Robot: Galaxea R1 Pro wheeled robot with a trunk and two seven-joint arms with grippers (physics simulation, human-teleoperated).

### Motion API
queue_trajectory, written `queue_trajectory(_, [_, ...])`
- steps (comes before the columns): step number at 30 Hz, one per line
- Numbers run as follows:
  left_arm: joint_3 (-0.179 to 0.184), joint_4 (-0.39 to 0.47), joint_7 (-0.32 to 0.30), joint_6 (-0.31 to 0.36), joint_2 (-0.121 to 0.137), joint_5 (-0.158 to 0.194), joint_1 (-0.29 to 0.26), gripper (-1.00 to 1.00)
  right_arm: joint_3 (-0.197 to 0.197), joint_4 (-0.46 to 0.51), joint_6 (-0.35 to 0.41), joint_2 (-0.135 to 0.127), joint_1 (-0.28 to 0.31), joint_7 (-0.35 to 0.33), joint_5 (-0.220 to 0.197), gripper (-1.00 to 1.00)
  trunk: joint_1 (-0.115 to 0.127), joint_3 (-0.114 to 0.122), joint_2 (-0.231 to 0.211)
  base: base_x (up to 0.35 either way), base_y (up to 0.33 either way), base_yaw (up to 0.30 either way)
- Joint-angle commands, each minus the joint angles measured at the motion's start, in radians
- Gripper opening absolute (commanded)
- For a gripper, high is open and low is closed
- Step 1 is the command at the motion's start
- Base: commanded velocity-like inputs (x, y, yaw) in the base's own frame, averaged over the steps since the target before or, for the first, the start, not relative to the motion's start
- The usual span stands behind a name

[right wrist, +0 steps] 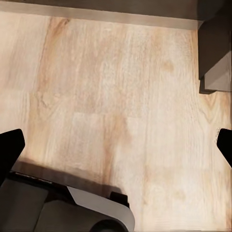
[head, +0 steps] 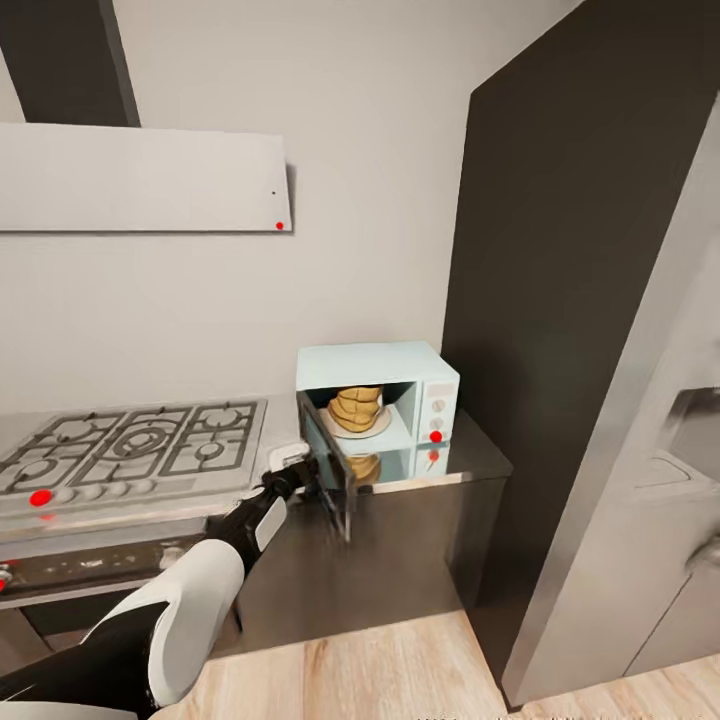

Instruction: In the kitchen, take the popcorn bag from the countertop, put it into the microwave, and heat it until the popcorn is cooked so the cooked popcorn ends up inside the bag.

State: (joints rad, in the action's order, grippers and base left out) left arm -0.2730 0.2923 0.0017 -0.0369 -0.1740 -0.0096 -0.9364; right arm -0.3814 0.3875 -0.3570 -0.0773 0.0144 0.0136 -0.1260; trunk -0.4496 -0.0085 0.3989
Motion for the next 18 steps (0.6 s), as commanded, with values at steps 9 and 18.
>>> queue_trajectory(9, [0.002, -0.002, -0.007, 0.060, 0.000, -0.004, 0.029, 1.00, -0.012, -0.001, -0.002, 0.000, 0.001, 0.000, -0.011, 1.00, 0.000, 0.004, 0.001, 0.000, 0.000, -0.290])
queue_trajectory(18, [0.004, -0.002, -0.005, 0.059, 0.000, -0.004, 0.043, 1.00, -0.050, -0.022, 0.006, 0.025, 0.000, -0.011, -0.012, 1.00, 0.000, 0.004, 0.001, 0.000, 0.000, -0.058])
